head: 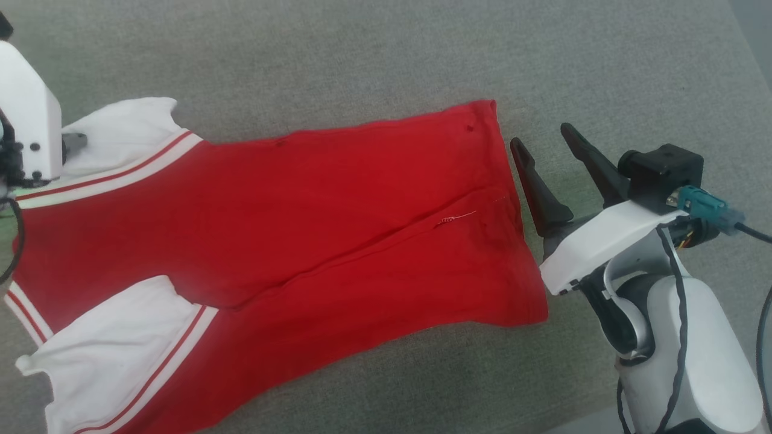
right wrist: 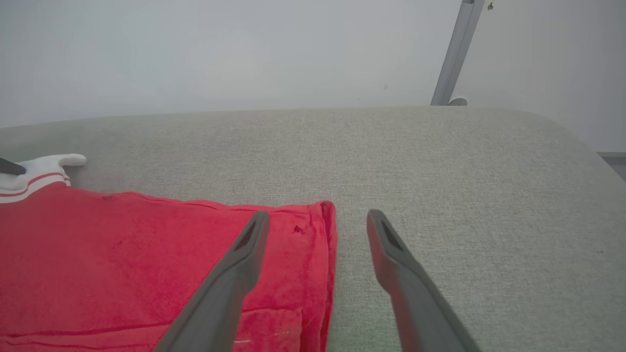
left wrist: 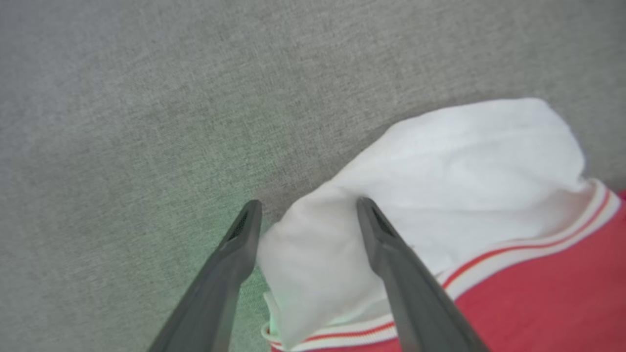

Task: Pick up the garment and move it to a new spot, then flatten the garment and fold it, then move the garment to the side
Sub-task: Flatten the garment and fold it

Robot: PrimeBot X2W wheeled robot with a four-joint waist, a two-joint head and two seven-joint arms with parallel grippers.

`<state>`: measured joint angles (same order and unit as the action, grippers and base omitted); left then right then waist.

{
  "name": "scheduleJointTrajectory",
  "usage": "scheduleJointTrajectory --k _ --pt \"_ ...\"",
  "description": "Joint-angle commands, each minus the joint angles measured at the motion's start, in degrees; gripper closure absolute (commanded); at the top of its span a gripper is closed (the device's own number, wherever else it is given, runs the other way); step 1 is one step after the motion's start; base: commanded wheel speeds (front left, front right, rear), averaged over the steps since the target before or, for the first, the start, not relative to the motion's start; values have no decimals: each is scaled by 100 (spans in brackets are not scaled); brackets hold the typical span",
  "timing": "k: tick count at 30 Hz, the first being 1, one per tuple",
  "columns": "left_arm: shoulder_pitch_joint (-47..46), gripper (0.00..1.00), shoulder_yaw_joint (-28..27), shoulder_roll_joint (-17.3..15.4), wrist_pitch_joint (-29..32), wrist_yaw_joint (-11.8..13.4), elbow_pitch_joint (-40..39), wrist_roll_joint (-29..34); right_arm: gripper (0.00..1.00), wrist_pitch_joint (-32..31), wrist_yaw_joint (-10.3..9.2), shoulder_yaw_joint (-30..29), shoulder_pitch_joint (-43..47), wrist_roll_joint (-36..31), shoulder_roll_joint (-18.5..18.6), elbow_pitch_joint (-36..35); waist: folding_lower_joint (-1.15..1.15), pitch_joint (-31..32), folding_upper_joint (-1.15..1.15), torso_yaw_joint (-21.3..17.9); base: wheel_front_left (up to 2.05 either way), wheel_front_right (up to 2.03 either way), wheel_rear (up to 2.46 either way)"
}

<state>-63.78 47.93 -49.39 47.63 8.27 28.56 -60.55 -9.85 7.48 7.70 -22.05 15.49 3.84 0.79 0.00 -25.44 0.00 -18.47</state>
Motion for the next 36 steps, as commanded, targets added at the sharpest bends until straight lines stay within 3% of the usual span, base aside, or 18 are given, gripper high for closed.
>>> scheduleJointTrajectory --k 1,7,8,9,15,22,29,31,36 --pt "-122 0 -8 78 98 29 98 -61 0 24 3 -21 -83 16 -30 11 0 -71 0 -20 0 0 0" --pt "33 0 143 283 460 73 477 -193 0 -171 3 10 -143 41 -47 88 0 -160 0 8 0 0 0" --pt "74 66 167 328 499 11 521 -237 0 -275 2 23 -165 69 -49 111 0 -171 0 15 0 0 0" --pt "95 100 161 360 498 -3 564 -247 0 -385 2 23 -197 86 -48 142 0 -181 0 20 0 0 0" --pt "-1 100 189 513 324 -245 701 -193 0 -1266 3 -10 -707 226 -60 515 0 -215 0 101 0 0 0" --pt "-275 100 215 788 176 -312 744 -85 0 -2317 3 -96 -1623 248 32 1547 0 -302 0 358 0 0 0" --pt "-468 100 219 1033 6 -341 827 -37 0 -3325 4 181 -2301 407 84 2524 0 -372 0 546 0 0 0" --pt "-493 100 210 1091 -77 -337 865 -24 100 -3458 4 252 -2408 378 124 2702 0 -370 0 585 0 0 0" --pt "-571 100 146 1207 -285 -401 902 -33 100 -3385 2 145 -2492 276 270 2791 0 -270 0 730 0 0 0"
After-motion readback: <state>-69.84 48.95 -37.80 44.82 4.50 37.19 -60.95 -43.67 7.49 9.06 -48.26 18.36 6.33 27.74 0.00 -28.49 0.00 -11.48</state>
